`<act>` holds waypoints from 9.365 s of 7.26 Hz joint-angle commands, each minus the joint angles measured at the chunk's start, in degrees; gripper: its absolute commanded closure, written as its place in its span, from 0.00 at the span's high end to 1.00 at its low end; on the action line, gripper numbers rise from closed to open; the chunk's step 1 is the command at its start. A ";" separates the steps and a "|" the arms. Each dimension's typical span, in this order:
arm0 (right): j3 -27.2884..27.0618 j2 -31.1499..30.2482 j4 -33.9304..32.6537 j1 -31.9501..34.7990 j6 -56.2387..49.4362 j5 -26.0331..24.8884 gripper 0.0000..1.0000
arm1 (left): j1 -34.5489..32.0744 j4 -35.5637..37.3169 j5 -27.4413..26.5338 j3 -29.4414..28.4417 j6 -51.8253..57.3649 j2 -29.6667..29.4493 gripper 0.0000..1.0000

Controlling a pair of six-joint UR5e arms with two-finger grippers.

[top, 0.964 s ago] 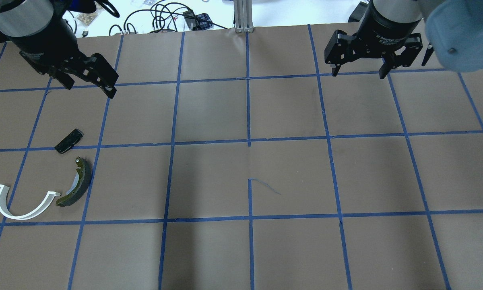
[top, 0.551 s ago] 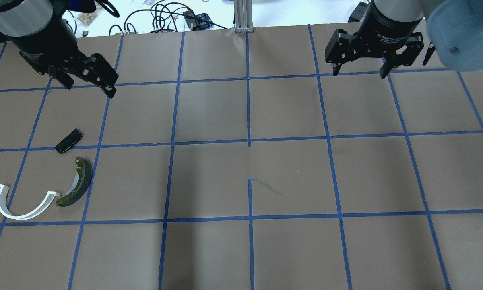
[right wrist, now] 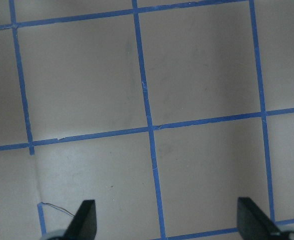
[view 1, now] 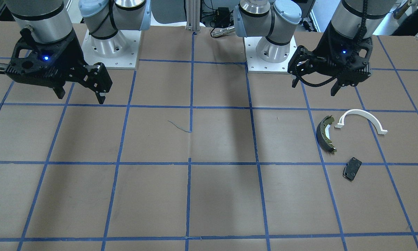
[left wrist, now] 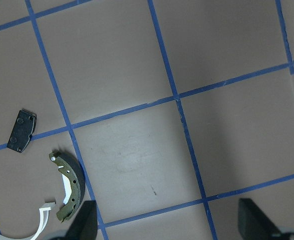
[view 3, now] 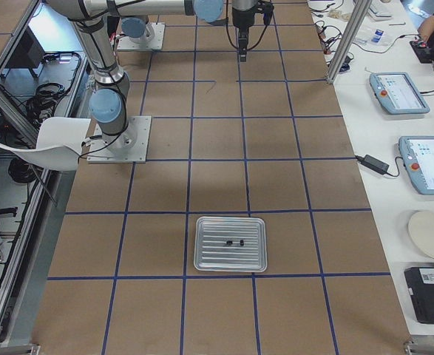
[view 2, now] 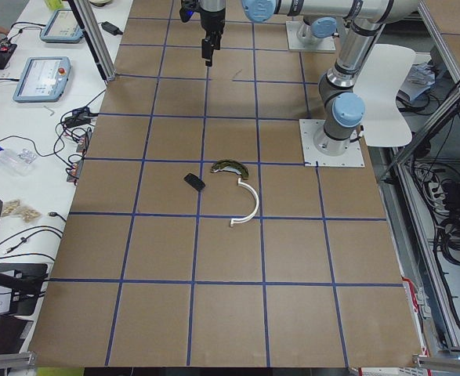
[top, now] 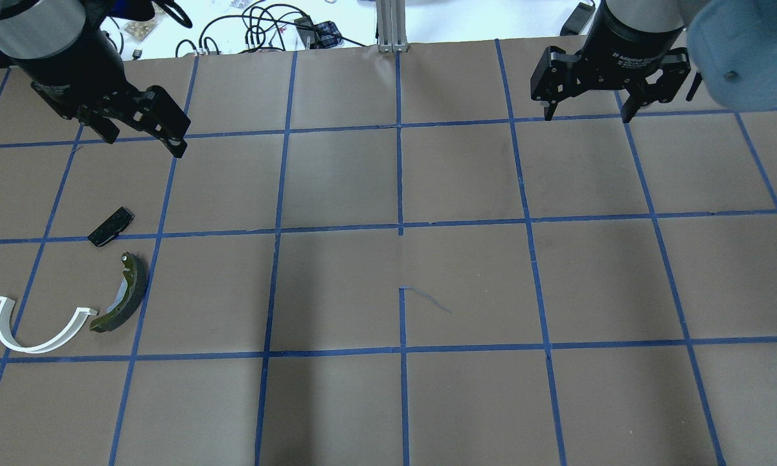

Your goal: Place bearing gear from tray to pile

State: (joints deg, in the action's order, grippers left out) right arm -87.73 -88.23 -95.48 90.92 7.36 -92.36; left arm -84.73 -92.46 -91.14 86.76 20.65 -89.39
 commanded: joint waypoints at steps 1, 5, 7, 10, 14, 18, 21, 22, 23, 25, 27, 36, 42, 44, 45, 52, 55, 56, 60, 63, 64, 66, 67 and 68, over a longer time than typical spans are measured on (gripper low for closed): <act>0.10 0.16 0.29 -1.87 -1.72 -0.36 1.00 | 0.09 0.00 0.00 -0.01 0.09 0.00 1.00; -0.78 0.51 1.35 -26.59 -32.32 -1.34 1.00 | 0.00 0.00 0.00 0.07 0.09 0.00 1.00; -0.08 8.55 -5.80 -38.49 -40.36 -1.24 1.00 | 0.09 0.00 0.00 0.07 0.09 0.00 1.00; 0.45 23.23 -18.11 -49.33 -55.30 1.46 1.00 | 0.00 0.00 0.00 0.07 0.09 0.00 1.00; -0.33 32.58 -24.58 -55.57 -70.46 6.76 0.97 | 0.00 0.00 0.09 0.07 0.00 0.09 1.00; -0.69 32.95 -24.85 -56.56 -71.96 3.24 0.89 | 0.00 0.00 0.09 0.07 0.00 0.09 1.00; -0.87 34.34 -25.11 -56.56 -71.96 1.32 0.69 | 0.00 0.00 0.09 0.07 0.00 0.09 1.00; -0.78 34.18 -25.54 -56.64 -71.88 0.96 0.55 | 0.00 0.00 0.09 0.07 0.00 0.09 1.00; -0.78 34.18 -25.55 -56.64 -71.87 -0.09 0.35 | 0.00 0.00 0.09 0.07 0.00 0.00 1.00; -0.08 34.00 -25.02 -56.64 -71.96 -0.19 0.00 | 0.09 0.00 0.09 0.07 0.00 0.00 1.00; -0.69 32.69 -24.67 -56.64 -71.61 -0.28 0.00 | 0.00 0.00 0.09 0.07 0.00 0.00 1.00; -2.27 20.80 -5.82 3.60 4.33 12.94 0.00 | 0.00 -0.09 -0.09 0.07 -0.09 0.26 1.00; -2.36 29.78 -23.53 16.92 21.82 18.18 1.00 | 0.09 0.00 0.09 0.07 0.00 0.18 1.00; -1.49 28.65 -23.09 15.70 21.65 17.13 1.00 | 0.09 0.00 0.09 0.07 0.09 0.18 1.00; -1.92 26.29 -22.74 13.34 20.60 15.99 1.00 | 0.09 0.00 0.09 0.07 0.09 0.18 1.00; -2.54 15.19 -12.97 -27.82 -32.21 2.36 1.00 | -12.01 11.81 1.67 -3.09 -23.05 -12.27 1.00; -2.36 21.49 -17.68 -46.48 -58.61 3.23 1.00 | -15.81 18.27 4.04 -2.13 -30.23 -22.38 1.00; -2.36 25.52 -23.56 -50.02 -72.00 3.50 1.00 | -17.21 21.94 4.04 -2.12 -32.06 -25.63 1.00; -1.04 34.69 -33.72 -53.48 -96.04 3.15 0.99 | -22.15 34.03 3.60 3.12 -36.74 -33.73 1.00; -1.21 34.88 -33.81 -54.01 -92.44 3.23 0.96 | -22.24 39.12 3.34 6.49 -35.86 -35.33 1.00; -1.39 35.14 -33.81 -54.01 -92.44 3.24 0.93 | -22.32 38.76 3.34 6.66 -35.86 -35.33 0.93; -1.31 35.14 -33.81 -54.01 -92.35 2.80 0.56 | -22.32 37.71 3.34 6.23 -35.86 -35.50 0.49; -0.96 35.14 -33.81 -54.01 -92.09 2.71 0.31 | -22.32 37.62 3.34 6.14 -35.77 -35.33 0.37; -0.95 35.06 -33.72 -54.01 -92.09 2.62 0.20 | -22.32 37.62 3.34 6.23 -35.60 -35.42 0.17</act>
State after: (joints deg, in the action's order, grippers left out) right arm -88.81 -53.11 -129.27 36.93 -84.83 -89.58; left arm -107.05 -54.75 -87.79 92.97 -15.11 -124.72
